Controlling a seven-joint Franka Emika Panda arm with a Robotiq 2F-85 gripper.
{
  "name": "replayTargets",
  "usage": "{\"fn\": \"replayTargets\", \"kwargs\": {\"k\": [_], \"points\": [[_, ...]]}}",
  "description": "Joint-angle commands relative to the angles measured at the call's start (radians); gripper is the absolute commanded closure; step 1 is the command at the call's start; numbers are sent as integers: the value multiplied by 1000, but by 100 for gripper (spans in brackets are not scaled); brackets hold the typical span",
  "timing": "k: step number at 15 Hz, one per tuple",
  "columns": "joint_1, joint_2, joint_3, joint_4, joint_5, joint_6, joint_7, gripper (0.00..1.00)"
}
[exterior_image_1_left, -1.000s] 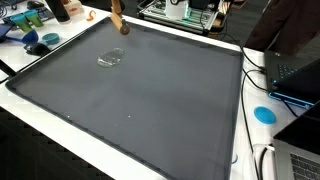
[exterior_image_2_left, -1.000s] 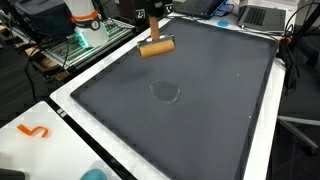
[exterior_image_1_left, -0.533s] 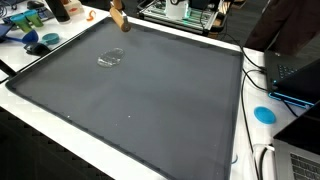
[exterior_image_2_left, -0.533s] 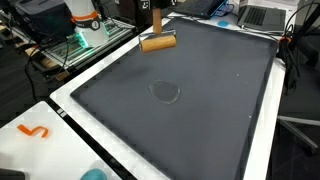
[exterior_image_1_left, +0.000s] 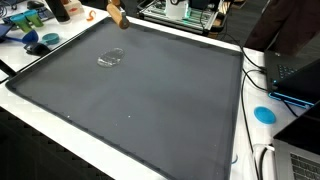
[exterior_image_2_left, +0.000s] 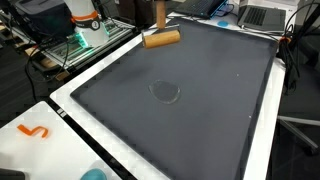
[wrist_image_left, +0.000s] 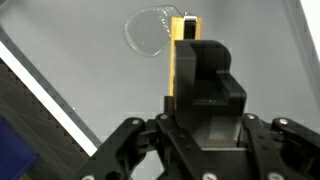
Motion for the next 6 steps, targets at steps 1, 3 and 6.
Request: {"fn": "replayTargets", "kwargs": {"k": [1, 3, 6], "points": [[8, 1, -8, 2, -1, -2, 0, 51], [8, 5, -7, 2, -1, -2, 0, 51], [8, 9, -7, 2, -1, -2, 0, 51]]}}
